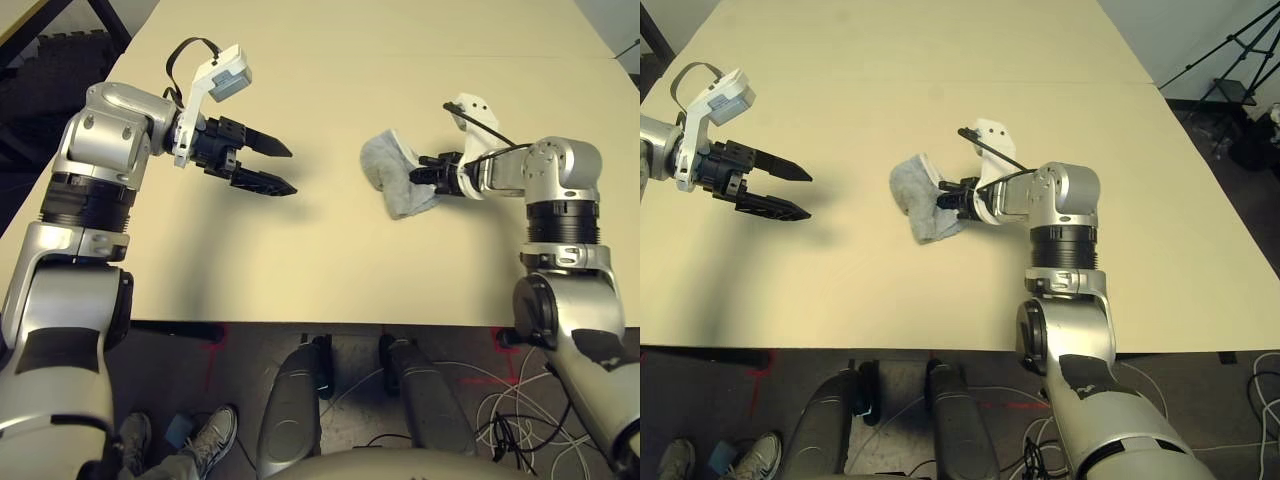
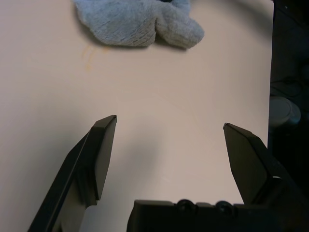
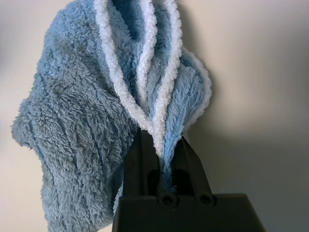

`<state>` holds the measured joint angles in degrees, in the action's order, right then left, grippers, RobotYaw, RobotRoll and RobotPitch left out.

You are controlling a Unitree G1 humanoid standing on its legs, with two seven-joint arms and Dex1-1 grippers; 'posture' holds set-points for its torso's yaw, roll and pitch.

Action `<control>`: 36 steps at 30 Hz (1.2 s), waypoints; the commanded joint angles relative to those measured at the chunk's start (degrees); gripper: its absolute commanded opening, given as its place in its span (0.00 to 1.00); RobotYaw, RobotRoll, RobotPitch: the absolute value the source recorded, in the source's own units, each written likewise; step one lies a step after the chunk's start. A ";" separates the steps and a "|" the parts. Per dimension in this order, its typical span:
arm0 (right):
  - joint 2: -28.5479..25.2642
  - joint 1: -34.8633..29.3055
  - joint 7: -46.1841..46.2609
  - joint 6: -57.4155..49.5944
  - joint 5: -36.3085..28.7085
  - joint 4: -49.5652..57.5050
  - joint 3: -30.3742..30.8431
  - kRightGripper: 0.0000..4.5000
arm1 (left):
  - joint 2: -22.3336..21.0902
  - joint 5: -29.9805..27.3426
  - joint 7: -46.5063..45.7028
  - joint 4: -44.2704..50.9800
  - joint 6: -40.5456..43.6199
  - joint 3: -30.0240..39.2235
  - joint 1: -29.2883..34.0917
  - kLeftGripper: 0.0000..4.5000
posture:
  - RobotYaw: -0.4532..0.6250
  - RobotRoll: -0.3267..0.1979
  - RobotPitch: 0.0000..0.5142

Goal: Wipe the water off the table with a rag.

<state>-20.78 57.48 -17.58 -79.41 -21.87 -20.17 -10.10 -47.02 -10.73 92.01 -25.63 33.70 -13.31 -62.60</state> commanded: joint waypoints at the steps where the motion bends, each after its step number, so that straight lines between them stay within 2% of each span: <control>1: -2.67 -0.62 1.76 4.50 3.57 -2.35 0.97 0.00 | 0.29 0.32 0.49 -1.21 -0.90 -0.99 -0.46 1.00 | 0.32 0.62 0.55; 5: -6.01 1.58 2.57 12.84 6.94 -8.34 1.58 0.00 | 0.72 0.08 0.49 -1.40 -0.81 -1.50 -0.71 1.00 | 0.32 0.62 0.55; 10: -10.19 2.69 0.64 17.29 8.59 -14.61 2.08 0.00 | 1.08 0.53 0.49 -2.61 -1.29 -1.66 -1.18 1.00 | 0.31 0.62 0.54; 15: -9.63 2.58 -2.87 15.98 6.18 -13.65 1.51 0.00 | 1.71 1.06 0.49 -4.17 -1.94 -1.78 -1.96 1.00 | 0.31 0.62 0.53; 20: 1.07 3.24 -0.79 13.59 3.67 -8.25 1.10 0.00 | 1.50 0.77 0.49 -4.71 -2.27 -2.42 -2.98 1.00 | 0.31 0.62 0.53; 24: 10.47 7.83 1.71 11.63 1.36 -5.10 -1.29 0.00 | 0.83 -0.16 0.49 -3.63 -1.87 -2.86 -2.56 1.00 | 0.32 0.62 0.53; 31: 19.95 14.82 4.84 10.16 -1.28 -6.63 -4.02 0.00 | -1.96 -3.65 0.49 0.68 0.14 -4.05 -1.11 1.00 | 0.33 0.62 0.53; 36: 25.16 15.54 6.24 11.99 -1.64 -9.53 -4.00 0.00 | -3.23 -4.42 0.49 1.41 0.83 -4.11 -1.12 1.00 | 0.35 0.62 0.53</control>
<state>3.68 72.84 -11.87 -68.20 -22.64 -29.10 -14.32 -49.45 -14.55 92.11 -24.98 34.09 -16.71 -64.46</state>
